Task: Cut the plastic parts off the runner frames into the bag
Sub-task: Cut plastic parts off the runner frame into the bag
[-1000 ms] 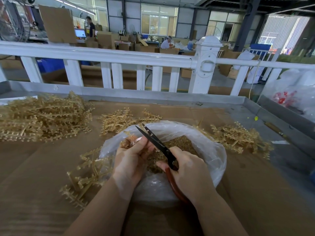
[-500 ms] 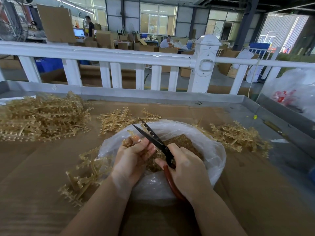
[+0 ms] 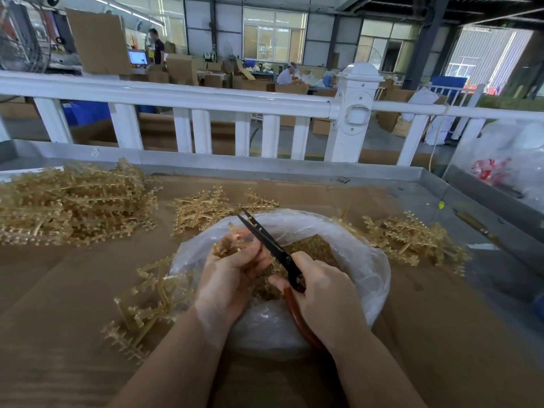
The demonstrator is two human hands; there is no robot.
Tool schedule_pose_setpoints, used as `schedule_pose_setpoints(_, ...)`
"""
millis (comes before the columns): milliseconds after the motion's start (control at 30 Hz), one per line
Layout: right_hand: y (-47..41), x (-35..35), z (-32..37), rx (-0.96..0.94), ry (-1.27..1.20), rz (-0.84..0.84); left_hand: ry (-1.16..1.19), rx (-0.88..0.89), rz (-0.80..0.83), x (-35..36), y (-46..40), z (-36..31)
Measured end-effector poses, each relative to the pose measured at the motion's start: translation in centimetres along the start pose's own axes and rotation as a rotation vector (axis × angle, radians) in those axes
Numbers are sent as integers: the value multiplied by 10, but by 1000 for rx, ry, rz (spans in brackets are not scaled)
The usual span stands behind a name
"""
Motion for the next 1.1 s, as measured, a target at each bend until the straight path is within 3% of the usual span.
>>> schedule_pose_setpoints(567, 3, 1, -3, 9, 12, -51, -35, 18, -61, 6, 1, 0)
schedule_pose_setpoints(1100, 1, 1, -4, 28, -5, 26, -58, 6, -76, 7, 5, -1)
Point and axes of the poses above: each hand's wrist, its own y-axis away from the middle knuckle, its own x-axis out of the palm, z = x × y, the point moved 1 cm from there along -y, towards the middle knuckle, and after that the axes turned 2 degrees about y, right-handed, at the moved point
